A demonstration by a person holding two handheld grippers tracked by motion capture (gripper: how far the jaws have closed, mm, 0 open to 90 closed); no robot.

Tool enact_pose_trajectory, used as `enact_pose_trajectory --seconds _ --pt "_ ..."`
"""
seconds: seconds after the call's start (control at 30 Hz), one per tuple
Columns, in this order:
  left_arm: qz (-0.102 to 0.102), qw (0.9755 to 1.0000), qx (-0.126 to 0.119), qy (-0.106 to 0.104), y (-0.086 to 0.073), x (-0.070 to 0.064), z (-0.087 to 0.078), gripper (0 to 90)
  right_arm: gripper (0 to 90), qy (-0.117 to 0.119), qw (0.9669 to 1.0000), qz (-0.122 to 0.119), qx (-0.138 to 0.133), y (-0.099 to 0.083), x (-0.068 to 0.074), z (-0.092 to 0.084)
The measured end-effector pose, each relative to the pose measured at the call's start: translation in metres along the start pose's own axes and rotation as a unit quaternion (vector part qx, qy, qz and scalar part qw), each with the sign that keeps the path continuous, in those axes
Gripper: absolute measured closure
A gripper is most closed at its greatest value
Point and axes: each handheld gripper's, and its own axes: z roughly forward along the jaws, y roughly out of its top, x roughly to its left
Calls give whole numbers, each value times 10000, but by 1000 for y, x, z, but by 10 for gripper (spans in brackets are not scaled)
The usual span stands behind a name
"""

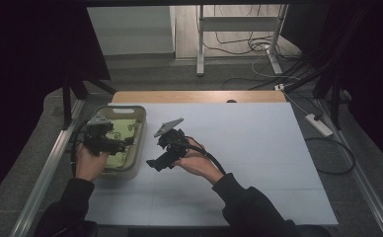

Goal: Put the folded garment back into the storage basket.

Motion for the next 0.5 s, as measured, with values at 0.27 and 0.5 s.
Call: enact_pose_trajectory --seconds 0.27,0.5 --pt "1 10000 -11 -51 -6 -8 -4 0 0 -36 9999 -108 -75 -9 0 -15" --pt "56 9999 -13 -96 -10 -15 -6 0 0 -123 9999 -38 -9 -20 -7 -25"
